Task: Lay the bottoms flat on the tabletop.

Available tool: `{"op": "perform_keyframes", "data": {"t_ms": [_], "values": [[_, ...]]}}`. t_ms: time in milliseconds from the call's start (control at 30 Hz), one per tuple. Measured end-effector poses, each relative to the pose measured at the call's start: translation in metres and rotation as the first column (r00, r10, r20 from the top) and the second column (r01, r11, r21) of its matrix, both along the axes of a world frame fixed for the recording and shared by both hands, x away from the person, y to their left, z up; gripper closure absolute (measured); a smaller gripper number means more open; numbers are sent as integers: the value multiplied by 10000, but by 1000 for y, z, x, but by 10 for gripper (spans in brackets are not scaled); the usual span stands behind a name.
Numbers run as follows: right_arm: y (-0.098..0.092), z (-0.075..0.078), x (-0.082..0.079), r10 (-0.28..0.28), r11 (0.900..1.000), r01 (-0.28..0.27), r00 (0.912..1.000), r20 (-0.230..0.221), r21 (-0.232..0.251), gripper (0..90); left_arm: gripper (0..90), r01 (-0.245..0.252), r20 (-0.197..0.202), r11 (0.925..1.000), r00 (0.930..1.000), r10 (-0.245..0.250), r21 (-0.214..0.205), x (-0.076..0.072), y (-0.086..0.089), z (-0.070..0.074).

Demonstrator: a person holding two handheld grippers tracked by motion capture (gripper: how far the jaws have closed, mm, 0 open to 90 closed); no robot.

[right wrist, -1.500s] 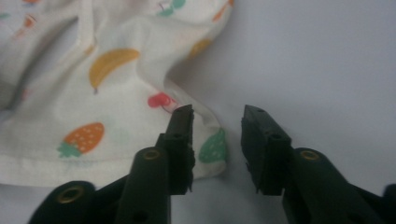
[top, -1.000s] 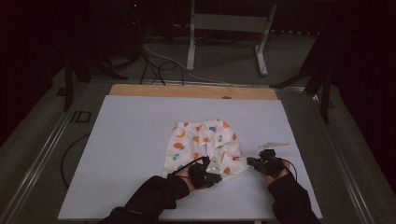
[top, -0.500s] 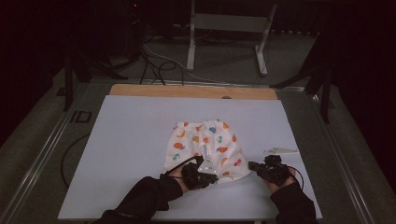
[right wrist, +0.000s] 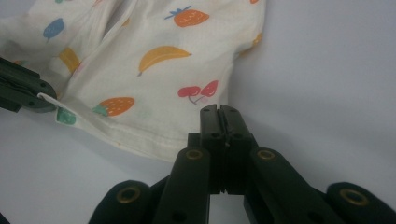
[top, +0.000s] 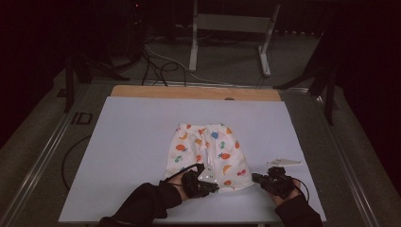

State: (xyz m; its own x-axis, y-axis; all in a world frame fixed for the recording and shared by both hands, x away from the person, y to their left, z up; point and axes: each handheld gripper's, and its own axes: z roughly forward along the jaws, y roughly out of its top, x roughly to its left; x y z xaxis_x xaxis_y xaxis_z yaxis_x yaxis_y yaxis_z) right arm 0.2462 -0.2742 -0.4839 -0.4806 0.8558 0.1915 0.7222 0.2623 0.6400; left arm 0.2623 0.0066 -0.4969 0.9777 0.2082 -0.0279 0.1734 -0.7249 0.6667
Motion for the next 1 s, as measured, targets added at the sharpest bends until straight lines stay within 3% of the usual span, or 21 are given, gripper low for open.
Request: {"op": "perform_keyframes", "data": {"t_ms": [433,467,500,533,633,700,767,800,833,1000], "values": [[1,-2,-5,113,9999,-113,9999,49,41,876,812,281,-556,9995,9981,-272,161,-2,1,-10],[1,-1,-5,169,9998,-170,9998,71,89,811,792,349,-616,9993,9975,-341,116,-2,1,-9],[1,-1,-5,169,9998,-170,9998,71,89,811,750,349,-616,9993,9975,-341,116,-2,1,-9],[2,1,-4,183,9994,-191,9995,274,303,681,656,438,-644,9990,9970,-435,32,-3,1,-8],[3,5,-3,224,9992,-242,9982,557,315,515,439,273,-463,9996,9985,-276,-72,-5,3,-5],[5,7,-3,300,9995,-310,9962,812,109,426,357,238,-558,9996,9981,-247,-164,-4,5,-2],[7,9,-2,514,9984,-534,9949,873,208,281,283,155,-618,9996,9979,-169,-234,-4,6,1],[7,9,-2,514,9984,-534,9949,873,208,281,240,155,-618,9996,9979,-169,-234,-4,6,1],[10,11,-2,828,9962,-852,9916,995,199,169,165,304,-625,9995,9976,-309,-86,-4,8,4],[15,13,2,1140,9932,-1161,9852,1280,92,117,57,165,-763,9993,9969,-190,-339,-4,15,11]]}}
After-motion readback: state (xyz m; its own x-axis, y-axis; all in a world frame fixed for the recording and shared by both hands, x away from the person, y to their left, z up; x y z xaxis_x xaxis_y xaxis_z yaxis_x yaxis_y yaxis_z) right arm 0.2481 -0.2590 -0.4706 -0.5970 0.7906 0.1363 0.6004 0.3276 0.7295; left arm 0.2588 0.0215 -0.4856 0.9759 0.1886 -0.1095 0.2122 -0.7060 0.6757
